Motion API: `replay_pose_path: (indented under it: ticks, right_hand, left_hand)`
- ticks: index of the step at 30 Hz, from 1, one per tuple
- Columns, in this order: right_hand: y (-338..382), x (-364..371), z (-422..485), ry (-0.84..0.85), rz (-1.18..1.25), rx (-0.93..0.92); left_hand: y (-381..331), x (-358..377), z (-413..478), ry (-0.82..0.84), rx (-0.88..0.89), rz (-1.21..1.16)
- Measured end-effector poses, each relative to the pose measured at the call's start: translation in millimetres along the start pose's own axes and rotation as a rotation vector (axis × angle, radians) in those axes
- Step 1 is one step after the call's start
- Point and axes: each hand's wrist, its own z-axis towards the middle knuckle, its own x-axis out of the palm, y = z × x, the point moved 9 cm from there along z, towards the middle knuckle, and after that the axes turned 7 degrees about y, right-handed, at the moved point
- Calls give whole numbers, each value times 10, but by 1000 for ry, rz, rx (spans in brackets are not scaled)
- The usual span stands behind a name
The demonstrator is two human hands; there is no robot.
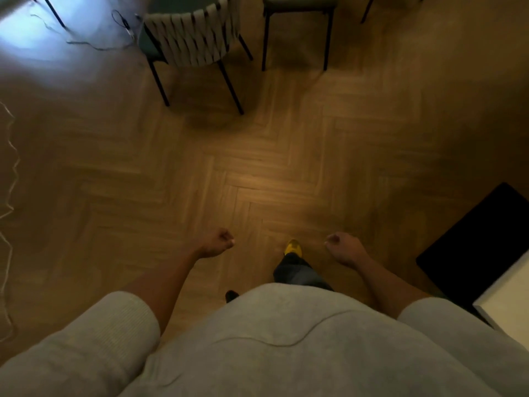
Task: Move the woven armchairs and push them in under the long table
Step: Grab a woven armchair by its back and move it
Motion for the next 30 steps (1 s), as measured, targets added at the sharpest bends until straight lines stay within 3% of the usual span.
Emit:
replay_pose_path:
  ticks: [5,11,22,30]
  right_hand:
    - [393,-821,579,33,-62,5]
    - [1204,-1716,1199,5,-82,-47]
    - [2787,-2785,2540,32,-116,-35]
    - [3979,-3553,3368,28,-184,-121]
  left_hand:
    - [-441,-820,343,-117,34,-59]
    - [-886,-1516,790,-104,60,-86]
    - [-875,-3605,1974,-146,52,-123]
    - [-960,-4976,2649,-225,39,-94]
